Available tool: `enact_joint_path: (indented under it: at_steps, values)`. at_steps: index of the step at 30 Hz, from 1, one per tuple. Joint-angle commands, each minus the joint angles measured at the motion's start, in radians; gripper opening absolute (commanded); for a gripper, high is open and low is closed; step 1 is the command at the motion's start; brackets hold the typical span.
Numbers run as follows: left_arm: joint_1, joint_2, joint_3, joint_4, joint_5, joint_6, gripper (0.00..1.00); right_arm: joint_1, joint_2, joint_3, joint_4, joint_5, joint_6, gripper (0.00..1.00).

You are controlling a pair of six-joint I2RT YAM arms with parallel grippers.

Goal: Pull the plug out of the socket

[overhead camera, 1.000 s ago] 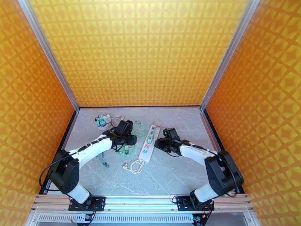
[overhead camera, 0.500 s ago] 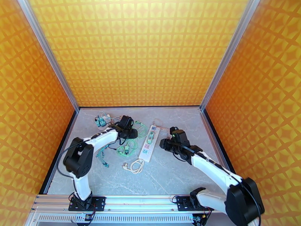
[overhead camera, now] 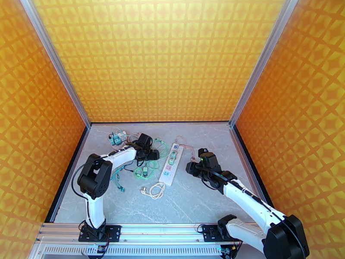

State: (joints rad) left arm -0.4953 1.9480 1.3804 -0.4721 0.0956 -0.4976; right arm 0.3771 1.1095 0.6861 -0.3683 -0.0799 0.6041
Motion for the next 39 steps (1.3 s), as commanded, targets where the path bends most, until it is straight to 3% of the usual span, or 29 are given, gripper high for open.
enact_joint_path:
  at_steps: [1,10,18,28,35,39]
  values:
    - [0.008,-0.092,0.017,-0.045,0.016,0.014,0.96,0.026,0.008,0.028,-0.003,0.029,-0.004,0.49]
    - [0.007,-0.228,-0.046,-0.07,0.015,0.011,0.99,0.15,0.146,0.139,-0.016,0.099,0.022,0.49]
    - [0.016,-0.407,-0.181,-0.005,0.007,-0.029,0.99,0.266,0.351,0.337,-0.095,0.245,0.099,0.51]
    - [0.033,-0.616,-0.348,0.002,0.033,0.002,0.99,0.287,0.622,0.595,-0.234,0.355,0.267,0.51]
    - [0.032,-0.703,-0.435,0.015,0.1,0.016,0.98,0.287,0.801,0.761,-0.353,0.355,0.289,0.48]
    - [0.032,-0.732,-0.455,0.009,0.116,0.018,0.96,0.287,0.848,0.774,-0.357,0.366,0.286,0.44]
